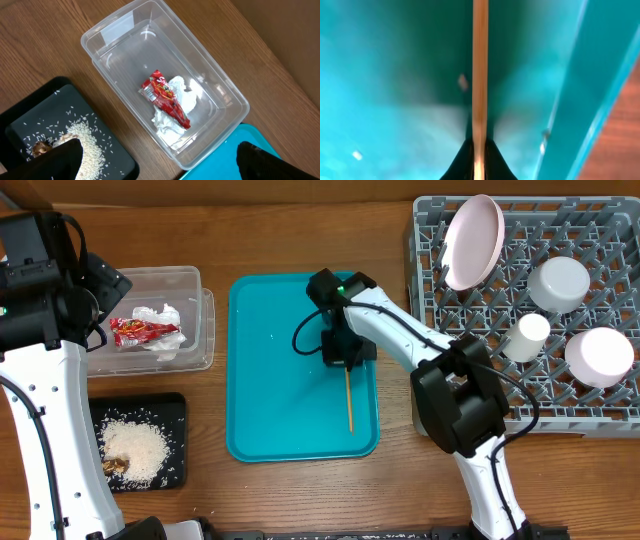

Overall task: Sort waste into correct bins and load items into the dishwasher
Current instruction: 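Carry the second chopstick with the right gripper into the rack, then release the chopstick in the rack and raise the right gripper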

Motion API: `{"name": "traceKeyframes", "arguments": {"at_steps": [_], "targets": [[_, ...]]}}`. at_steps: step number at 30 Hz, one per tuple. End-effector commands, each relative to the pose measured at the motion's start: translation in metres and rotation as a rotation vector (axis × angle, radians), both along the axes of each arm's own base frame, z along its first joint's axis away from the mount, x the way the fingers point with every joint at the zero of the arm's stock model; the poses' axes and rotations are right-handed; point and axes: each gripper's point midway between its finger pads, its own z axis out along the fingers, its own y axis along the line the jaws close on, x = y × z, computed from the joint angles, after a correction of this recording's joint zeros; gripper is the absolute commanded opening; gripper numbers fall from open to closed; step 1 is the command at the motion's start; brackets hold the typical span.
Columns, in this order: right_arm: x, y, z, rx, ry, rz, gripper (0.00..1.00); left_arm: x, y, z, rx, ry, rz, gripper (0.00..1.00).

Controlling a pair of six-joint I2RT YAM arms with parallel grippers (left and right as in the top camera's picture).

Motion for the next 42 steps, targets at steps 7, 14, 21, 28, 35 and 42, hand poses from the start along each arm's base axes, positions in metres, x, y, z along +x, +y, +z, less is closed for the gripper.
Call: {"name": "traceKeyframes", "arguments": {"at_steps": [7, 14, 21, 28, 35, 42], "targets": [[0.073, -0.032, 0.141, 0.125, -0.225, 0.001, 0.04, 0.002, 0.0, 0.002, 0.003, -0.005, -0.01, 1.0], [0.109, -0.113, 0.222, 0.155, -0.421, -0.045, 0.04, 0.002, 0.0, 0.002, 0.003, -0.005, -0.01, 1.0], [0.126, -0.168, 0.212, 0.119, -0.426, -0.062, 0.04, 0.002, 0.0, 0.002, 0.003, -0.005, -0.01, 1.0], [0.135, -0.176, 0.177, 0.11, -0.391, -0.082, 0.11, 0.002, 0.0, 0.002, 0.004, -0.005, -0.01, 1.0], [0.135, -0.176, 0.144, 0.102, -0.346, -0.083, 0.21, 0.002, 0.0, 0.002, 0.004, -0.005, -0.01, 1.0], [0.121, -0.176, 0.145, 0.096, -0.3, -0.097, 0.23, 0.002, 0.0, 0.002, 0.004, -0.005, -0.01, 1.0]]}}
